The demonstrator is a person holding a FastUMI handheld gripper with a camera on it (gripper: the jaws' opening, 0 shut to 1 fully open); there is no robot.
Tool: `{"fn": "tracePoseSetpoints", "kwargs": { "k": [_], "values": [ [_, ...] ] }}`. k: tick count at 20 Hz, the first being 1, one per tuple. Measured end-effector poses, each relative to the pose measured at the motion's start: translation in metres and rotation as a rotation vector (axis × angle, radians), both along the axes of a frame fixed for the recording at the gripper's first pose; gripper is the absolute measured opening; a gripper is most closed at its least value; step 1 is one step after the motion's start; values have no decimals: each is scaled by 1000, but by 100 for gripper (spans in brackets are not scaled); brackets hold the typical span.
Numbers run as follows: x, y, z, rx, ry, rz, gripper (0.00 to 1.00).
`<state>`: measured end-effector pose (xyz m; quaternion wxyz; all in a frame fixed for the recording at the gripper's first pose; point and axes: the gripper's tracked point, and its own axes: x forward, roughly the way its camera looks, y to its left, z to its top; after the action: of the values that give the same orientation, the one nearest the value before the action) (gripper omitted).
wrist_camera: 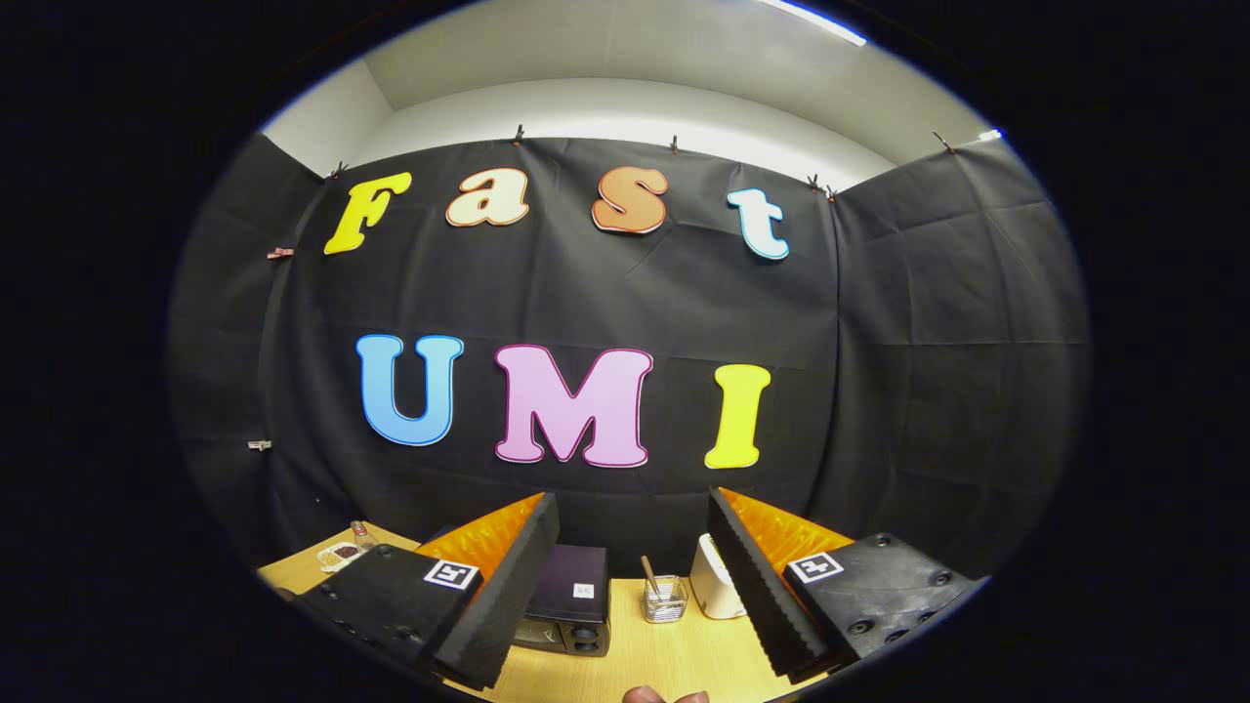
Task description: Open the toaster oven, put the food inside, and close the toaster oven door.
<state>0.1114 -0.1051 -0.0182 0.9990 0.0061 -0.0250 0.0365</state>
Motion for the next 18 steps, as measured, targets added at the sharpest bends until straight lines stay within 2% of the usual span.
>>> {"fn": "tracePoseSetpoints", "kwargs": {
  "k": [18],
  "values": [
    [-3, -4, -3, 6, 4, -7, 99]
  ]
}}
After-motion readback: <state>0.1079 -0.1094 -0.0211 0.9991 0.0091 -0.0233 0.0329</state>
